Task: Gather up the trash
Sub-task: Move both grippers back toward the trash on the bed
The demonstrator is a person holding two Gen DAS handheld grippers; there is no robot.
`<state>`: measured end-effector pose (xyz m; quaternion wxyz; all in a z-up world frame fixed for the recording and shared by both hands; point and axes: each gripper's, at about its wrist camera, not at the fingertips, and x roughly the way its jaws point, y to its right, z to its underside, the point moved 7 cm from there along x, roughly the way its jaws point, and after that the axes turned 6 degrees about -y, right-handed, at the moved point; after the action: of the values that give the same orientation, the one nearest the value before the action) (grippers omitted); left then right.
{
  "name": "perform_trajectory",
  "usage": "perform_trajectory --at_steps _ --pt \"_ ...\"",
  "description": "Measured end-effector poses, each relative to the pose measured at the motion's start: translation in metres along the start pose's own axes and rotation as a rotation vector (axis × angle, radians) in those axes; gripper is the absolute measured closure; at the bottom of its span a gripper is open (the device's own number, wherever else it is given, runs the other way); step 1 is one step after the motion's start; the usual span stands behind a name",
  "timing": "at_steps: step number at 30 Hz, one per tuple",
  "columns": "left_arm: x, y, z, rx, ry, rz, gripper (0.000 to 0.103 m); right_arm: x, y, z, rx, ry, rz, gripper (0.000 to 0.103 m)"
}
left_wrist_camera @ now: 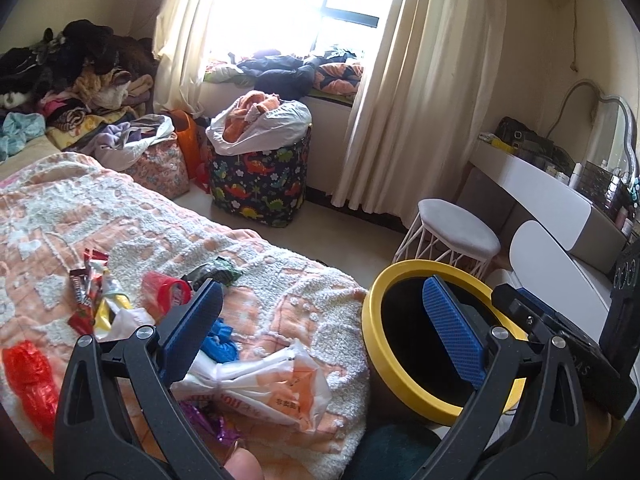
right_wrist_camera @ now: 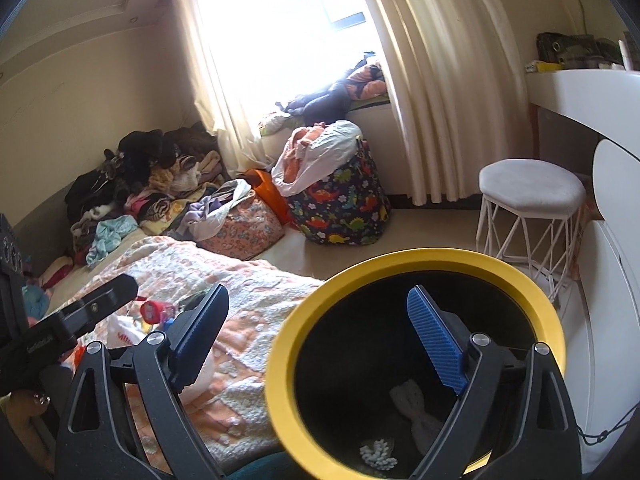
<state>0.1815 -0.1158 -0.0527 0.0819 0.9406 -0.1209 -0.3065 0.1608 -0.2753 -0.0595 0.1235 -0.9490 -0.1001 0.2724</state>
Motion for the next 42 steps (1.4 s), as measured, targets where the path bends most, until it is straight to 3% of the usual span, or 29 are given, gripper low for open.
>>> perform_trajectory --at_steps 23,42 --pt "-0.023 -0.073 -0.006 -0.112 0.052 -0.075 0.011 0.009 -0.085 0.028 -0.172 -0.09 -0.109 0.015" --pt "-0.028 -0.169 0.005 -0.266 0.006 -0.169 0.011 0.033 -0.156 0.055 -0.371 -0.189 -0.154 0.009"
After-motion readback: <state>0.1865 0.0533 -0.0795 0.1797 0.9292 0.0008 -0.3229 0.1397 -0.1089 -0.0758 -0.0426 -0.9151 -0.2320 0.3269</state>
